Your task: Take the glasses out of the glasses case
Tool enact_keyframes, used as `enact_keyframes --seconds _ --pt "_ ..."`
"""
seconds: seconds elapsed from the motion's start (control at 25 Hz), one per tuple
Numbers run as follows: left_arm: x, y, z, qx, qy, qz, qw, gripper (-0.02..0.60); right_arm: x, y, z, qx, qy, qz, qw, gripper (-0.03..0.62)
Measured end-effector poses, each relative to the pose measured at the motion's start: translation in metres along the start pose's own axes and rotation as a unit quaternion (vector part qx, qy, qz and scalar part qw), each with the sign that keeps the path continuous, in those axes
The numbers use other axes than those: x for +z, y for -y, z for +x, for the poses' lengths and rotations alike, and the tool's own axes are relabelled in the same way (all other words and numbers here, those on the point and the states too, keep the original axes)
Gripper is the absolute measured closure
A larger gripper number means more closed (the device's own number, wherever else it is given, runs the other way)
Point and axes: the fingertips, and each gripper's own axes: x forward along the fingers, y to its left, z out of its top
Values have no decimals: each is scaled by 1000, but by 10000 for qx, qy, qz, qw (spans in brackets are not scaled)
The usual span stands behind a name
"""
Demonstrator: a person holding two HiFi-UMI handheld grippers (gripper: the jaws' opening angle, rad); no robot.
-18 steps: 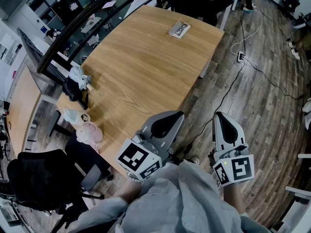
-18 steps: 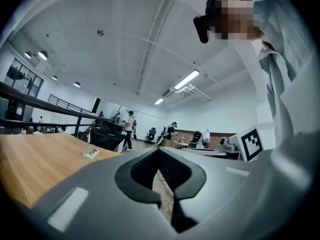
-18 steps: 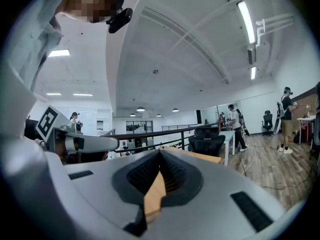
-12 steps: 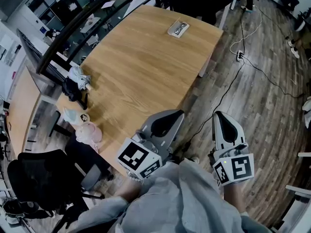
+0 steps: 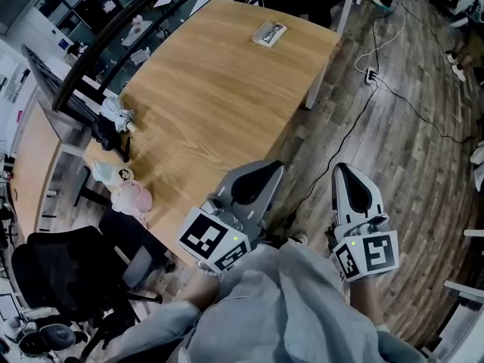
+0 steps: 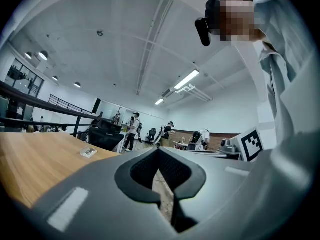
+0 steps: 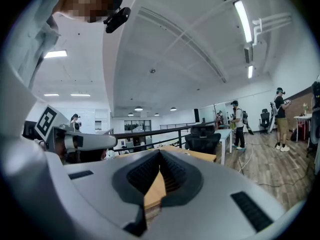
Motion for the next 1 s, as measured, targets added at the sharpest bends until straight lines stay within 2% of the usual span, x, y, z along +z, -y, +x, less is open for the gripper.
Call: enact_keyframes --seconds 0.24,0.6,1.0 --pt "-8 29 9 127 5 65 9999 578 -3 29 -27 -24 37 50 10000 592" --pt "-16 83 23 180 162 -37 9997 578 -15 64 -79 14 75 32 10000 592" --pt "-28 125 44 -103 137 103 9998 578 -11 91 -126 -338 345 60 9988 592"
